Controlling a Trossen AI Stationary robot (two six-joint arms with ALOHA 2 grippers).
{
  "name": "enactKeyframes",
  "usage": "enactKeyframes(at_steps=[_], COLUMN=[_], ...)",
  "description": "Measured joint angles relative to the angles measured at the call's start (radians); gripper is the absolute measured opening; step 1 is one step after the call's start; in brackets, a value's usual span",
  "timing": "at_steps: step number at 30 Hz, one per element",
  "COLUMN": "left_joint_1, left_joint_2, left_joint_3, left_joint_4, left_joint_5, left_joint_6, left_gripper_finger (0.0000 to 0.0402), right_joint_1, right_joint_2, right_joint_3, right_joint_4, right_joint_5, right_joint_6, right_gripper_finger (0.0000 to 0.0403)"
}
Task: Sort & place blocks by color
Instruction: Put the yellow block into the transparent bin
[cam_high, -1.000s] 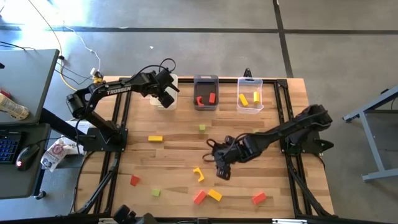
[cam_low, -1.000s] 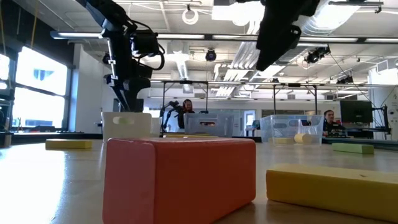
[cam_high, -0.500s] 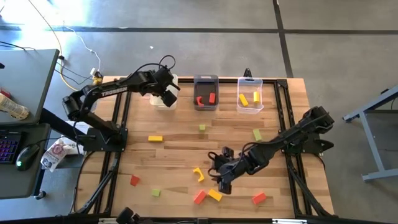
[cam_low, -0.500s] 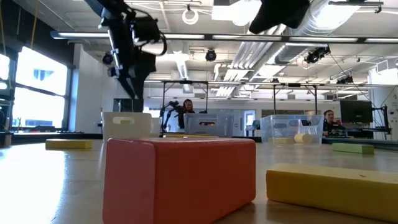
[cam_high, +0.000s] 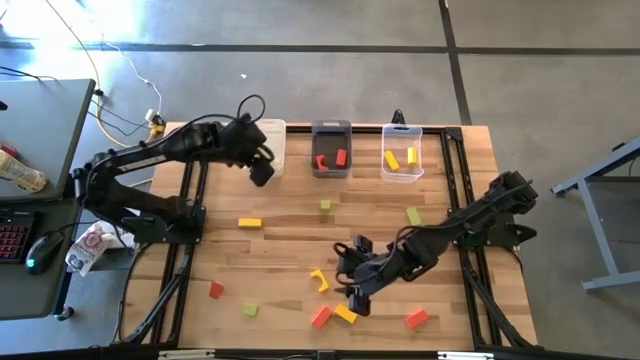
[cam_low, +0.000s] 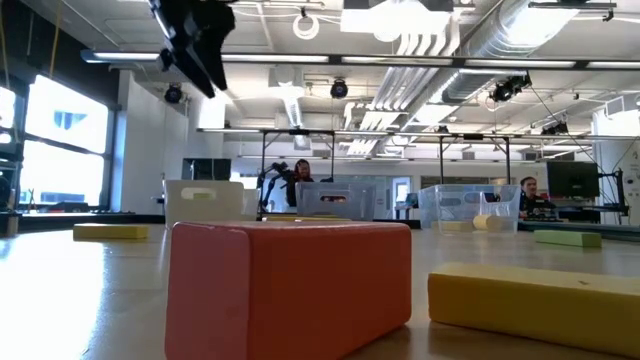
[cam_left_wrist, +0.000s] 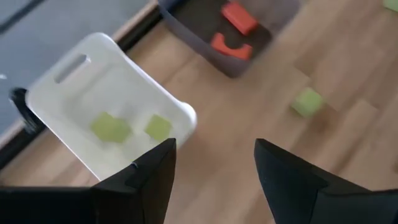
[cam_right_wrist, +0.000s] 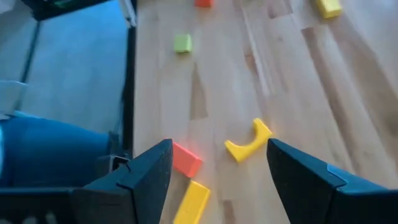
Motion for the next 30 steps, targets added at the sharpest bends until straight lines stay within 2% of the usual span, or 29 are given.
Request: enactKeyframes(at_steps=[7,13,19,30], left_joint_1=[-0.125,-0.197,-0.226,-0.240], left_joint_2=[-0.018,0.003,0.021,0.045], left_joint_3=[0.000,0.000,-0.001,-0.002], left_joint_4=[-0.028,-0.024,-0.023,-0.023], left_joint_5=[0.002,-0.005,-0.020,-0.043], left_joint_6=[-0.056,-0.063,-0.077,-0.112], left_gripper_finger=[0.0204,0.0204,0.0204,0.0204], right_joint_1=[0.010,0.010,0.016,0.053], right_joint_2=[0.020,0.089,0.125,0.179], right_joint_3=[0.004,0.004,0.004,0.004], right_joint_4=[-0.103,-0.136,-0.203,-0.214], right_joint_5=[0.033,-0.042,-0.057,-0.056], right_joint_6=[0.099,0.157,0.213,0.298], right_gripper_finger=[0.0247,0.0247,0.0247,0.0247])
